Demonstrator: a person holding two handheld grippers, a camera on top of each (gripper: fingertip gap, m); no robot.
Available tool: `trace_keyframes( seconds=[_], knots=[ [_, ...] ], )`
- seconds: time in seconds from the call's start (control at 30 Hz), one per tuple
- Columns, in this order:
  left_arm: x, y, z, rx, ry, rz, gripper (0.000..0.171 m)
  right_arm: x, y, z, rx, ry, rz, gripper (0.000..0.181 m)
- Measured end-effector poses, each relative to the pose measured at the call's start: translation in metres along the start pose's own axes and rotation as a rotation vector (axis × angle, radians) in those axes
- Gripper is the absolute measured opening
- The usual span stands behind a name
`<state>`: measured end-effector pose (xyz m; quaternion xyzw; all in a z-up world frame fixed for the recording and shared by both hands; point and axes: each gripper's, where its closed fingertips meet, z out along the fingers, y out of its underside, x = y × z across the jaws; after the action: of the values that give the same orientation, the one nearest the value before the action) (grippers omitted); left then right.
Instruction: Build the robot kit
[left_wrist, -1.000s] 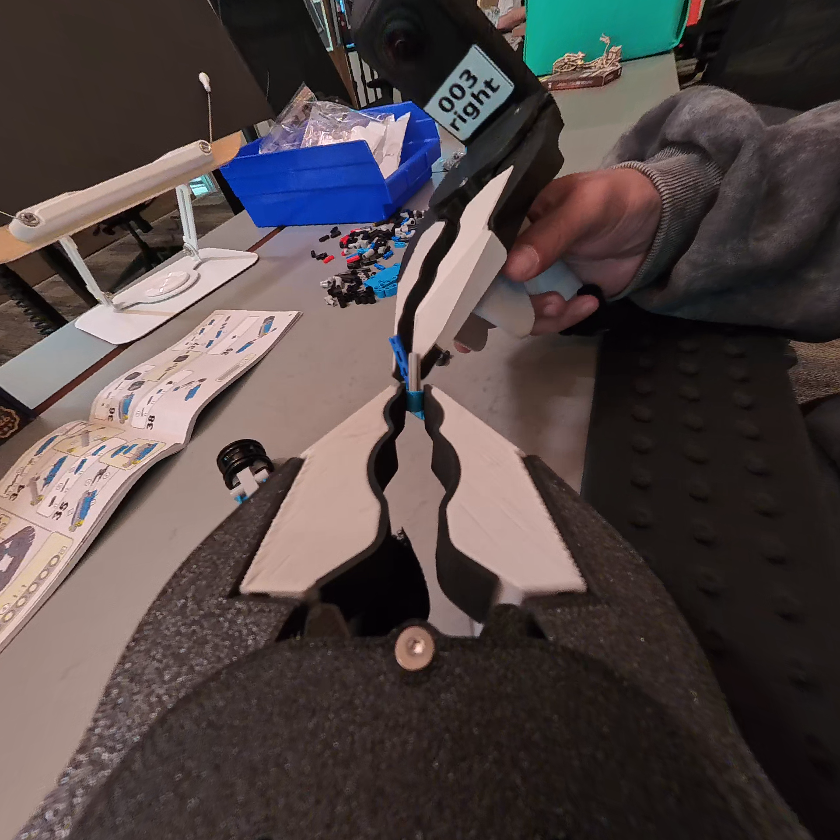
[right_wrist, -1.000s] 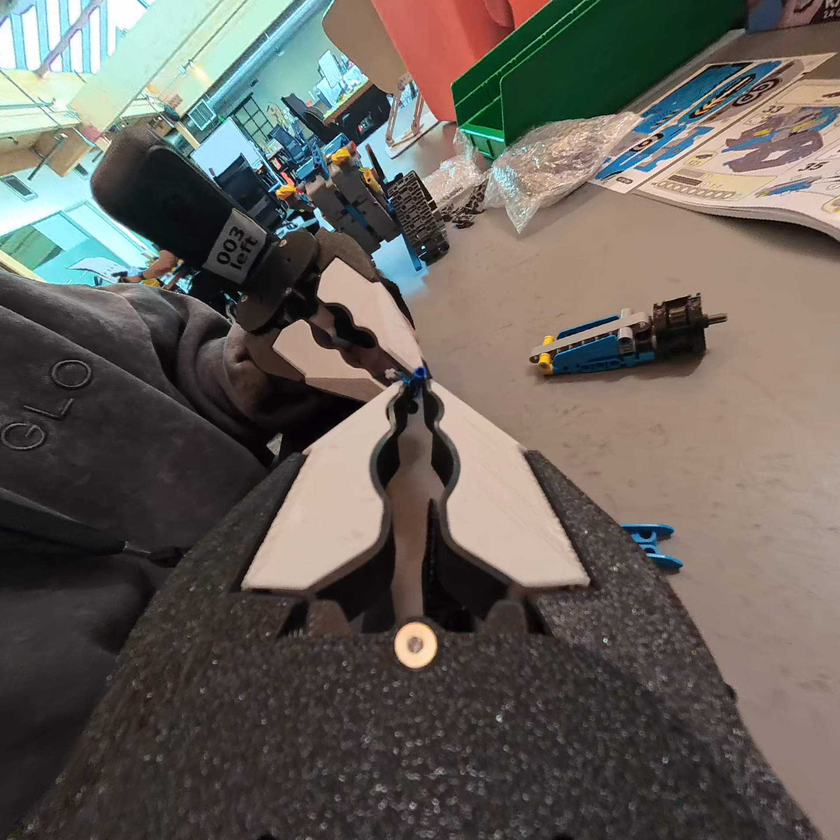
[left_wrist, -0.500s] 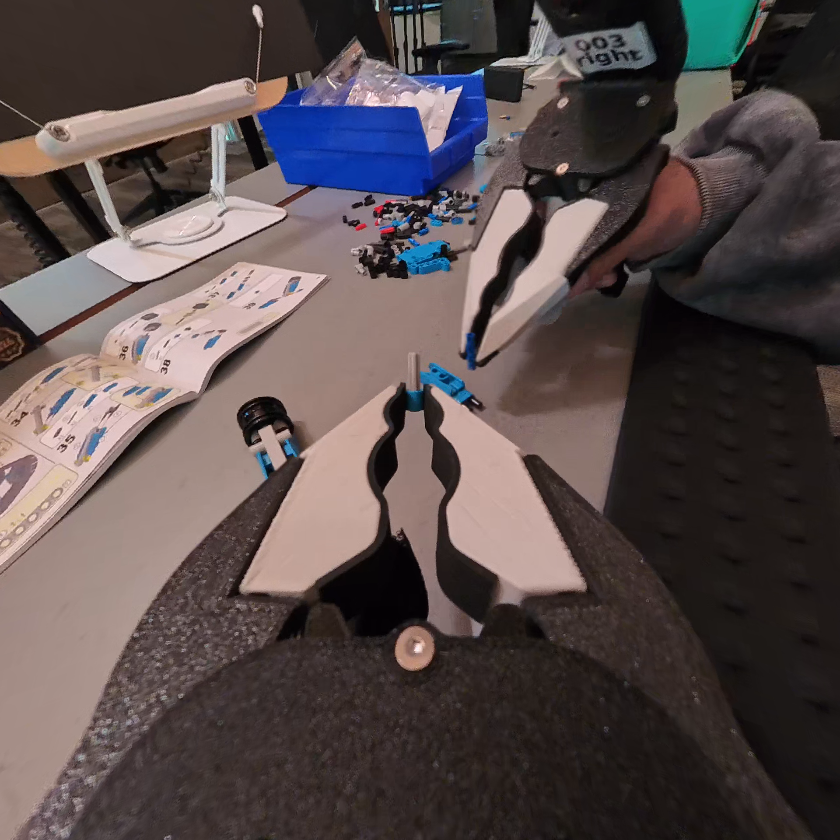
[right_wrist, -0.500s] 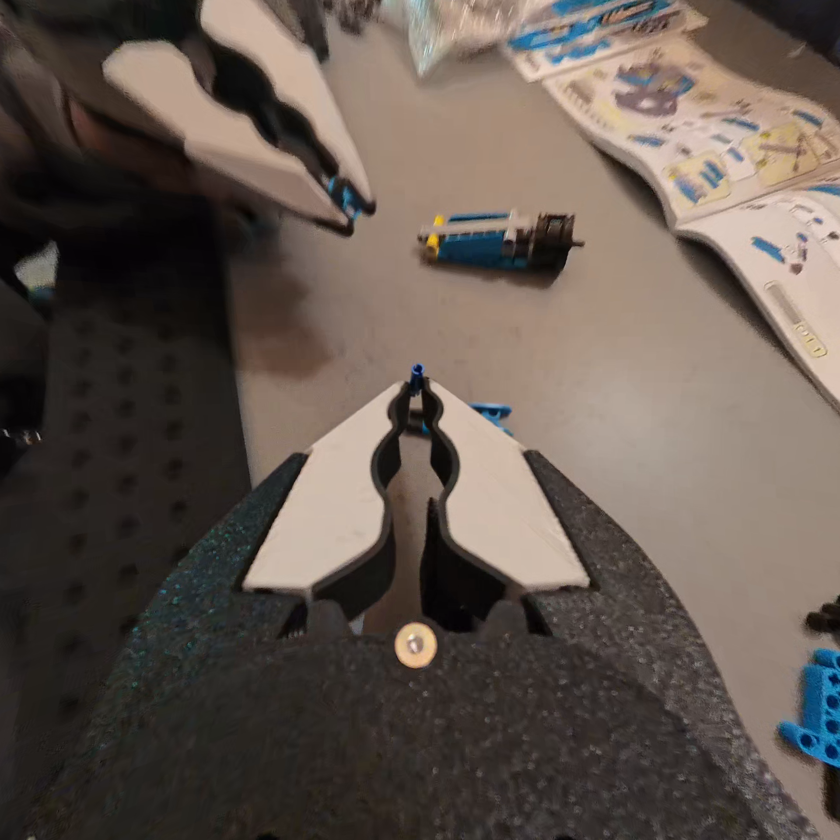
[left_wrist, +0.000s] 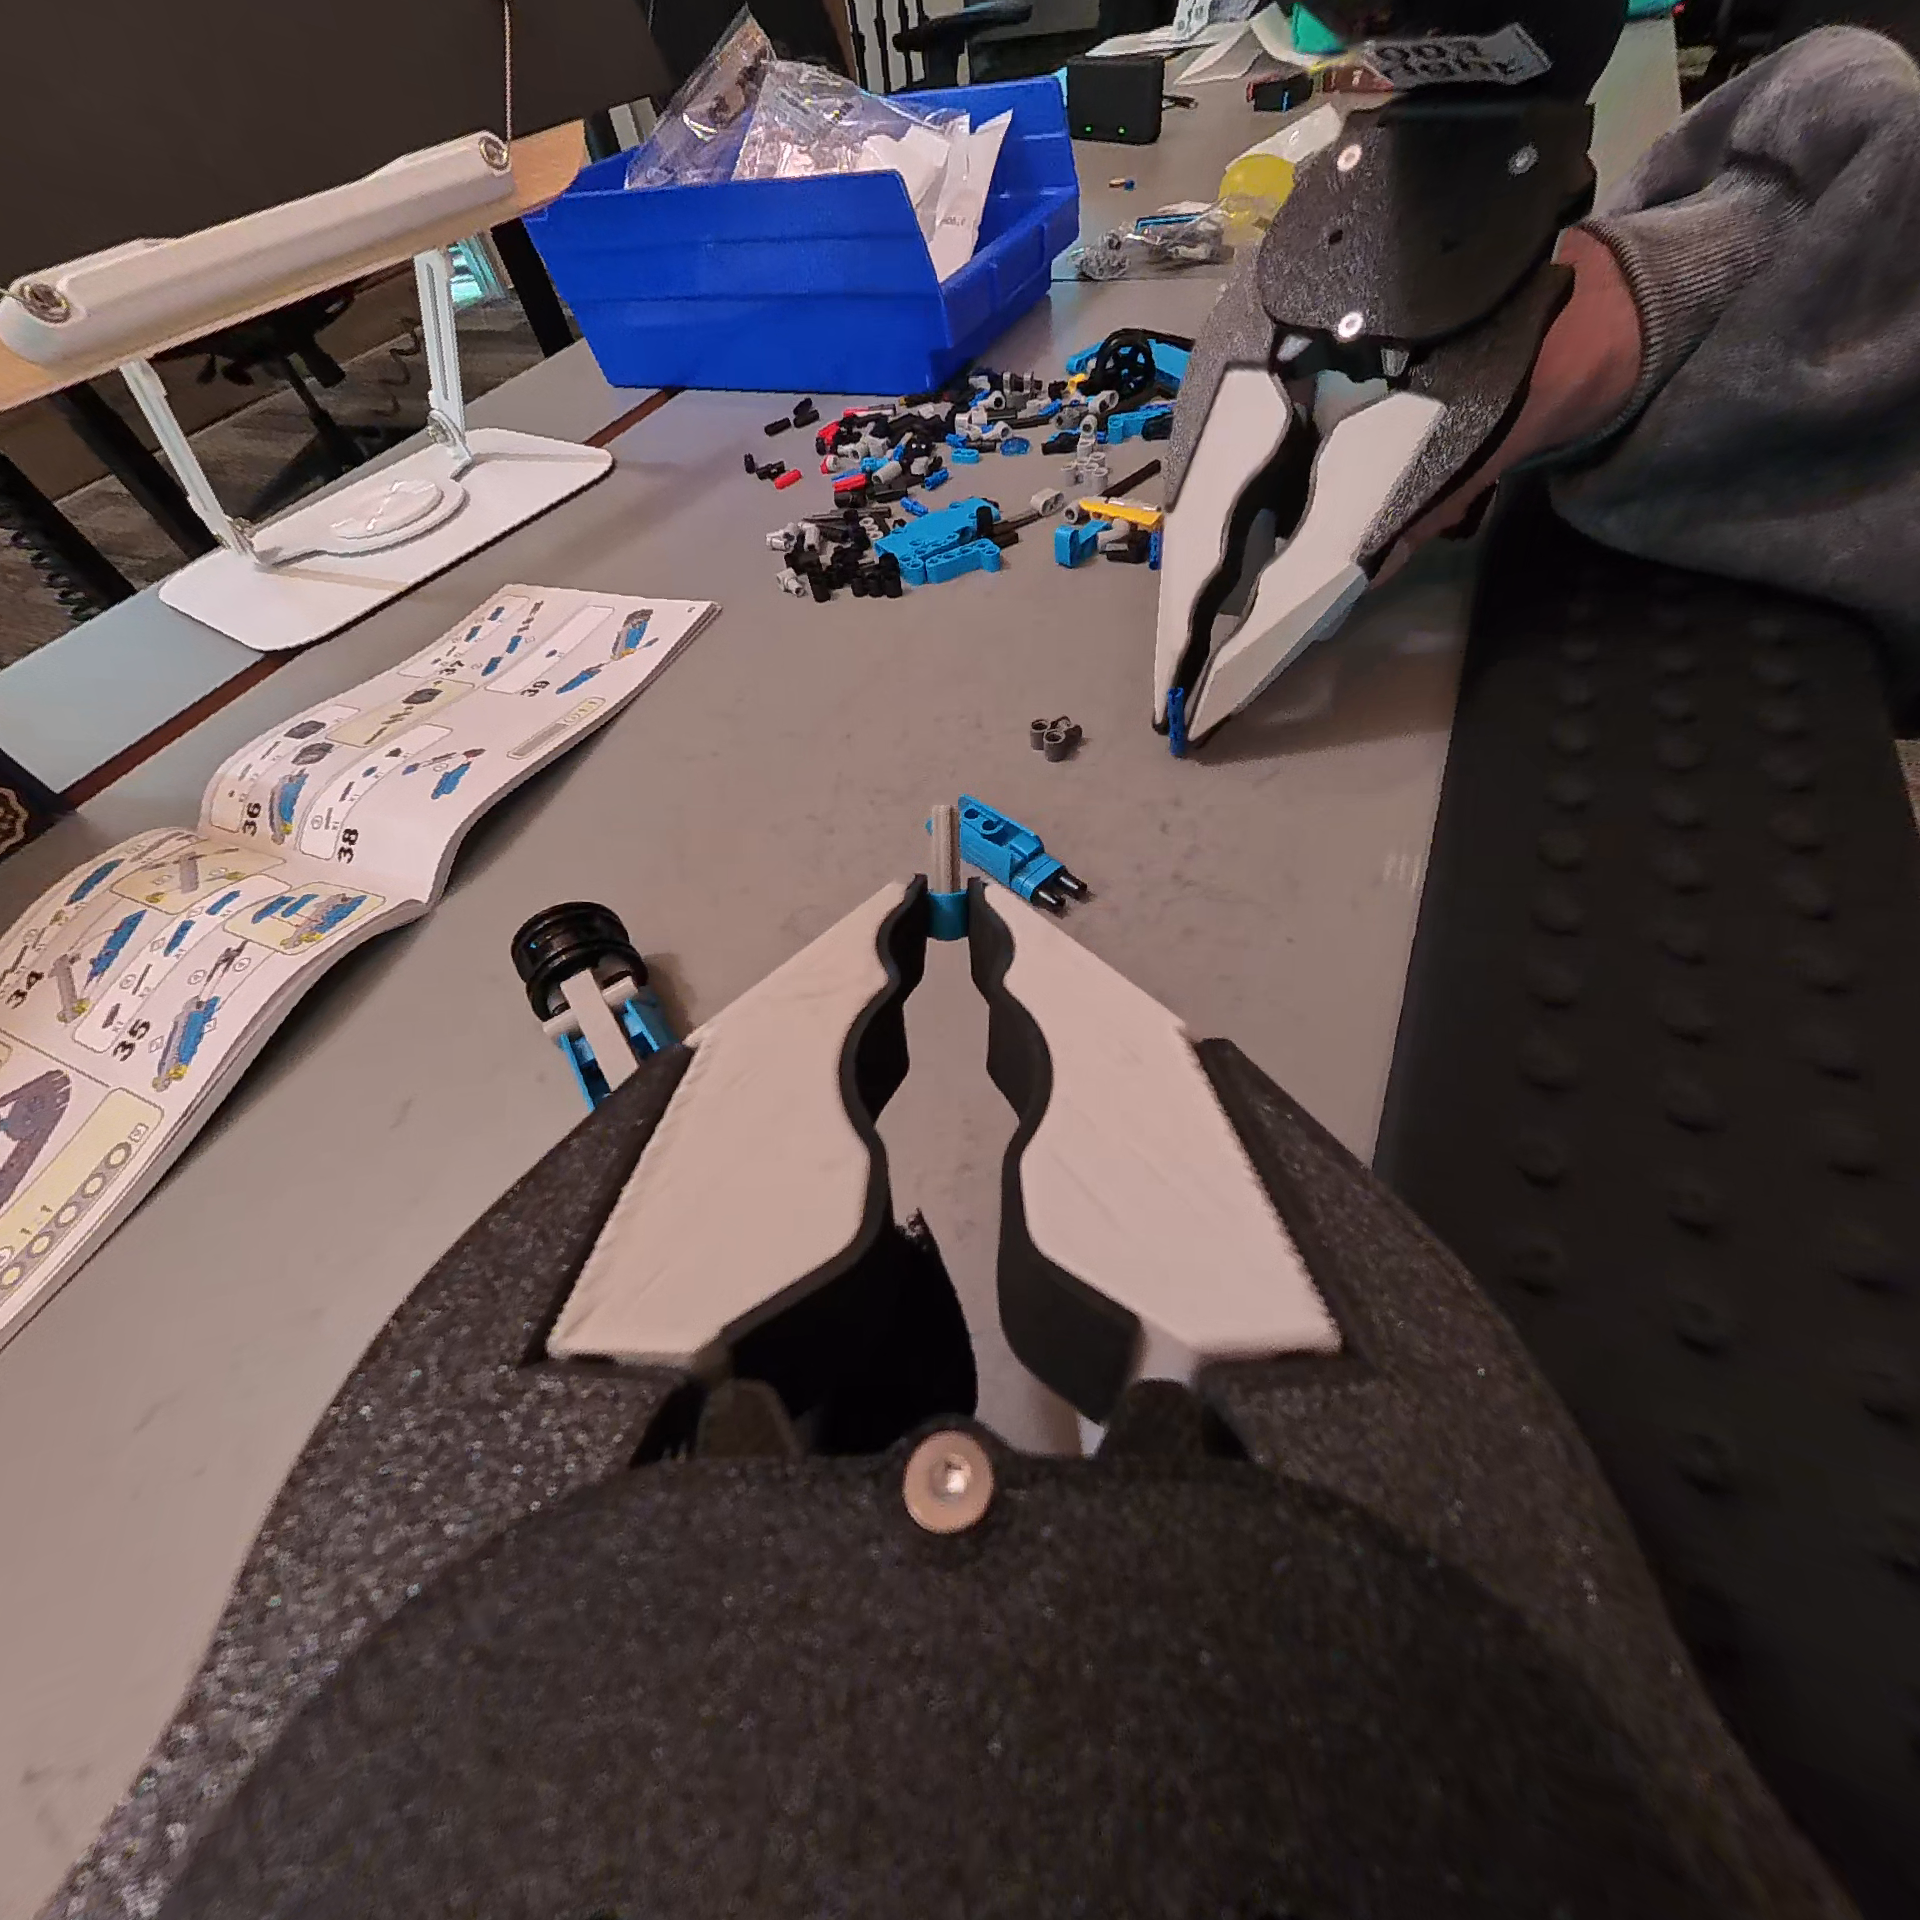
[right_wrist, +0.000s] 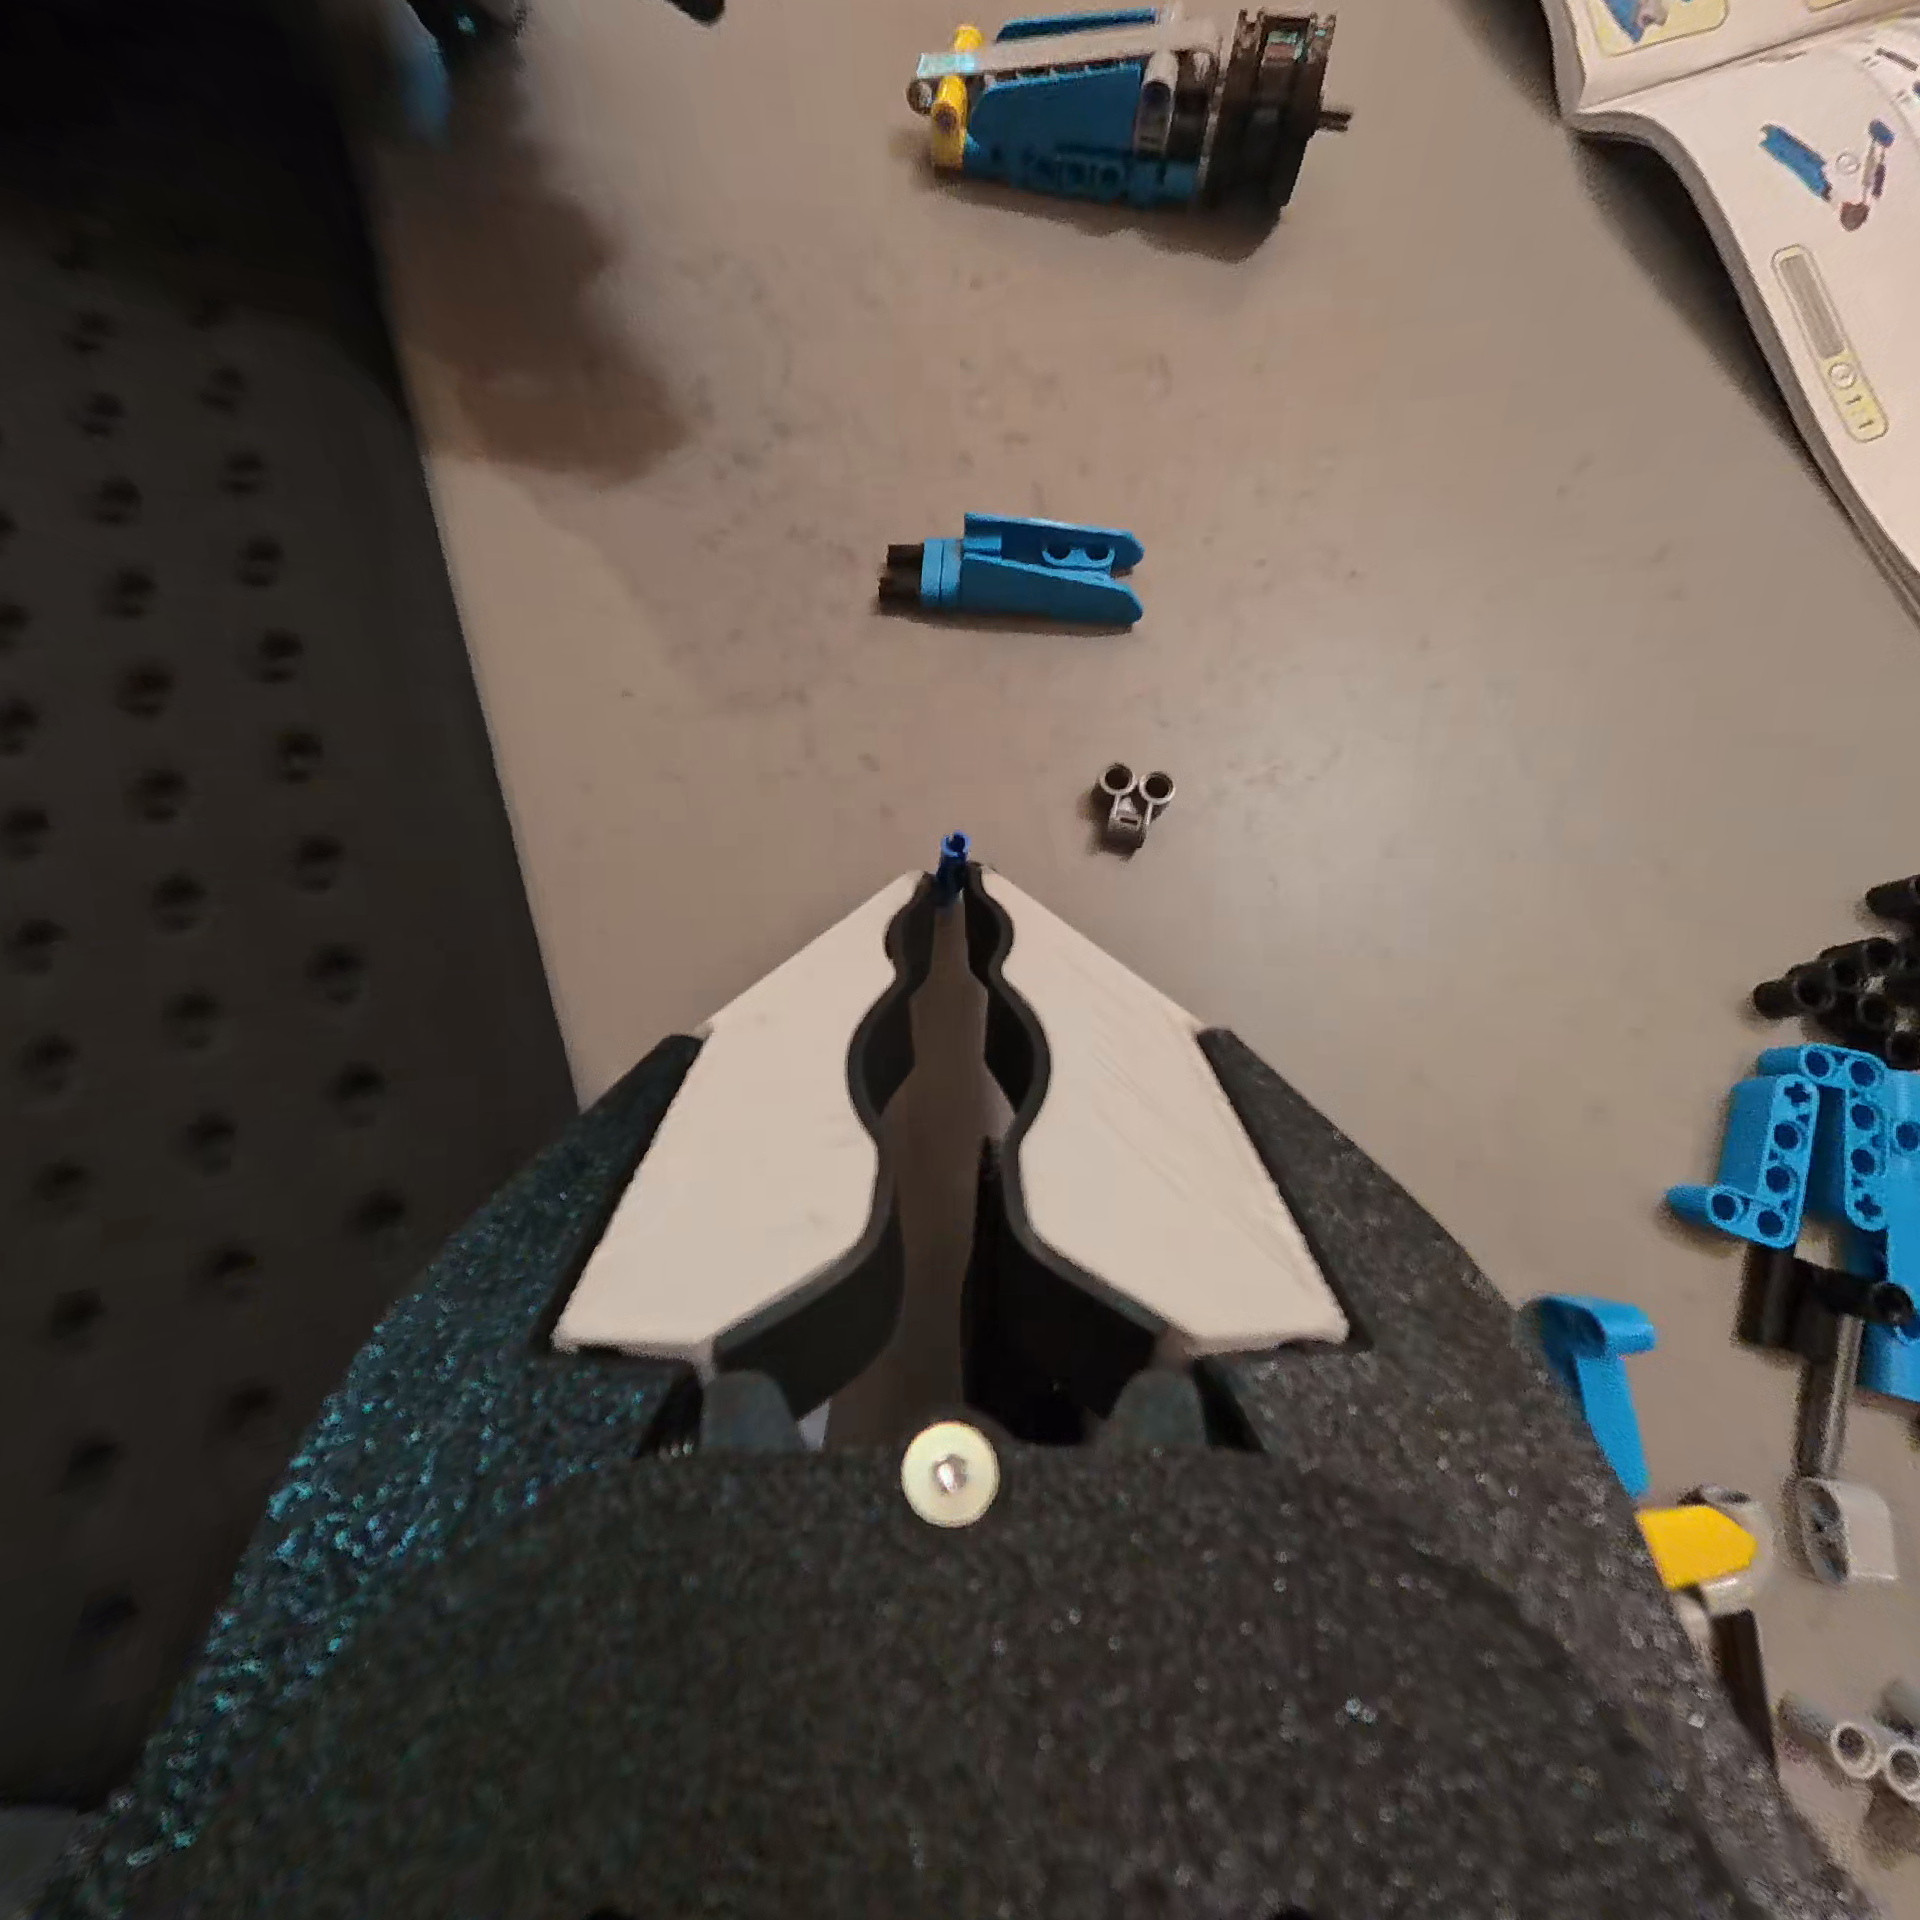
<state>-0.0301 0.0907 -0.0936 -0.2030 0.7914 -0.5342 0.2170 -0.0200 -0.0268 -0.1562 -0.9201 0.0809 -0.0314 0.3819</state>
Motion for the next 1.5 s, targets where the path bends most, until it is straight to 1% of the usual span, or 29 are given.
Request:
trace_keyframes(
  seconds=[0.23, 0.83, 0.87, 0.9, 0.93, 0.97, 1.0, 1.07, 1.13, 1.2, 1.27, 1.33, 1.43, 1.5],
  knots=[
    [0.000, 0.001, 0.000, -0.006, -0.002, 0.007, 0.007, 0.001, 0.009, -0.001, -0.010, 0.008, -0.004, 0.006],
    [0.000, 0.002, 0.001, -0.012, -0.006, 0.016, 0.007, -0.001, 0.004, -0.003, 0.011, 0.000, 0.012, 0.010],
    [0.000, 0.002, 0.001, -0.011, -0.007, 0.017, 0.007, -0.001, 0.004, -0.003, 0.015, 0.002, 0.011, 0.009],
    [0.000, 0.002, 0.001, -0.012, -0.006, 0.017, 0.007, -0.001, 0.003, -0.004, 0.019, 0.001, 0.007, 0.005],
    [0.000, 0.002, 0.001, -0.013, -0.006, 0.017, 0.007, -0.002, 0.004, -0.004, 0.010, -0.003, 0.001, 0.000],
    [0.001, 0.002, 0.001, -0.014, -0.006, 0.018, 0.007, 0.000, 0.009, -0.003, -0.014, 0.005, -0.002, 0.000],
    [0.001, 0.002, 0.001, -0.014, -0.006, 0.020, 0.007, 0.001, 0.010, -0.003, -0.014, 0.018, -0.009, 0.002],
    [0.001, 0.002, 0.001, -0.014, -0.006, 0.021, 0.007, 0.000, 0.001, -0.010, 0.035, 0.021, -0.014, 0.018],
    [0.001, 0.002, 0.001, -0.015, -0.006, 0.022, 0.007, 0.002, -0.005, -0.019, 0.073, 0.024, 0.007, 0.020],
    [0.001, 0.002, 0.001, -0.014, -0.008, 0.025, 0.007, 0.007, 0.003, -0.024, 0.045, 0.045, 0.041, 0.019],
    [0.001, 0.002, 0.001, -0.015, -0.007, 0.024, 0.007, 0.013, 0.017, -0.026, -0.005, 0.100, 0.075, 0.019],
    [0.001, 0.003, 0.001, -0.018, -0.006, 0.026, 0.007, 0.014, 0.022, -0.029, -0.022, 0.143, 0.094, 0.019],
    [0.002, 0.003, 0.002, -0.021, -0.006, 0.036, 0.007, 0.015, 0.028, -0.031, -0.067, 0.209, 0.028, 0.016],
    [0.003, 0.004, 0.002, -0.027, -0.005, 0.040, 0.007, 0.010, 0.030, -0.029, -0.088, 0.177, 0.021, 0.012]
  ],
)
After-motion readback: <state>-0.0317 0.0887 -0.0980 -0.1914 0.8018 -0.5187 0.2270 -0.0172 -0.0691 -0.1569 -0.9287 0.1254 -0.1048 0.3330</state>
